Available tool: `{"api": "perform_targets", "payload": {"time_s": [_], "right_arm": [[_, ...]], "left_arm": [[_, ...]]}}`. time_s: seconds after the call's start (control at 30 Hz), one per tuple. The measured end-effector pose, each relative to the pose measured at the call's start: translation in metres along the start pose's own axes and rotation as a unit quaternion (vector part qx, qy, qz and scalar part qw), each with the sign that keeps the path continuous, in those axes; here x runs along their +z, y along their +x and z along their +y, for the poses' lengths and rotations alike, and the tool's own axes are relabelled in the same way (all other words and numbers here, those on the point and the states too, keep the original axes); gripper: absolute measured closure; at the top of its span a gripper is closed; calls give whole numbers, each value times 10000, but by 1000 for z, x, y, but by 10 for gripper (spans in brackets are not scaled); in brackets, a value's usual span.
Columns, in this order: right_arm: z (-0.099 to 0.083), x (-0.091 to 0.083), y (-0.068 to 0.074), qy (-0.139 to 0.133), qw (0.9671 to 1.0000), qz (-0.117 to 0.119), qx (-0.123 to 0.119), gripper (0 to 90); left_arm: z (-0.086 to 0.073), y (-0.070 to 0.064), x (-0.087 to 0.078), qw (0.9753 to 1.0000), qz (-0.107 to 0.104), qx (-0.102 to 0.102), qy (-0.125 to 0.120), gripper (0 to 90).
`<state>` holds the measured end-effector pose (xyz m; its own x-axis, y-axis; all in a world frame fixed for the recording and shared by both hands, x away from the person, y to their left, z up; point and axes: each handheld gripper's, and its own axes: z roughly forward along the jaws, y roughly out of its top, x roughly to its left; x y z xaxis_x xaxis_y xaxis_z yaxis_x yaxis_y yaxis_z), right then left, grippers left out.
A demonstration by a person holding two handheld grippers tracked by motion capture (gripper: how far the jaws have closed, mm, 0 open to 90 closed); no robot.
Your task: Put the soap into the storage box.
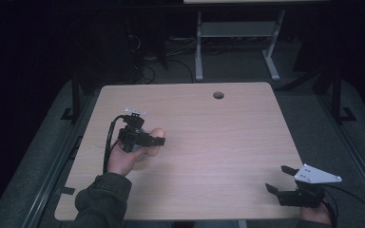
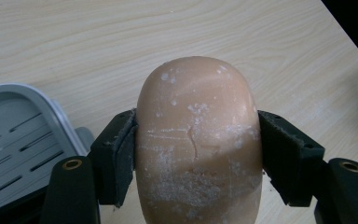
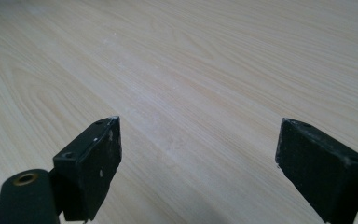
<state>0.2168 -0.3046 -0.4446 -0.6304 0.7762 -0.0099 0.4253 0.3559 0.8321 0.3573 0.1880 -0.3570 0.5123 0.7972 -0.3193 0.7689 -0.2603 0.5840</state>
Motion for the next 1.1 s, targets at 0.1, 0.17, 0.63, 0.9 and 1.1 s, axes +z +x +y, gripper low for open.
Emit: {"api": "perform_targets", "payload": {"time_s": [0.1,0.17,0.63,0.9,1.1], "right_arm": [[0,0,0,-3,10000,-3,11,138],[0,0,0,2,10000,-16,8,138],[0,-1,-1,-31,10000,-41,-4,138],[0,-1,-1,-32,10000,-47,-8,138],[-1,-2,-1,-14,10000,-54,47,138]], "left_arm": [[0,6,-4,10000,-7,-59,-16,324],[0,11,-6,9999,44,-94,-23,324],[-1,29,-13,9993,153,-328,-82,324],[-1,36,-13,9989,209,-412,-84,324],[-2,44,-13,9981,350,-497,-45,324]]}}
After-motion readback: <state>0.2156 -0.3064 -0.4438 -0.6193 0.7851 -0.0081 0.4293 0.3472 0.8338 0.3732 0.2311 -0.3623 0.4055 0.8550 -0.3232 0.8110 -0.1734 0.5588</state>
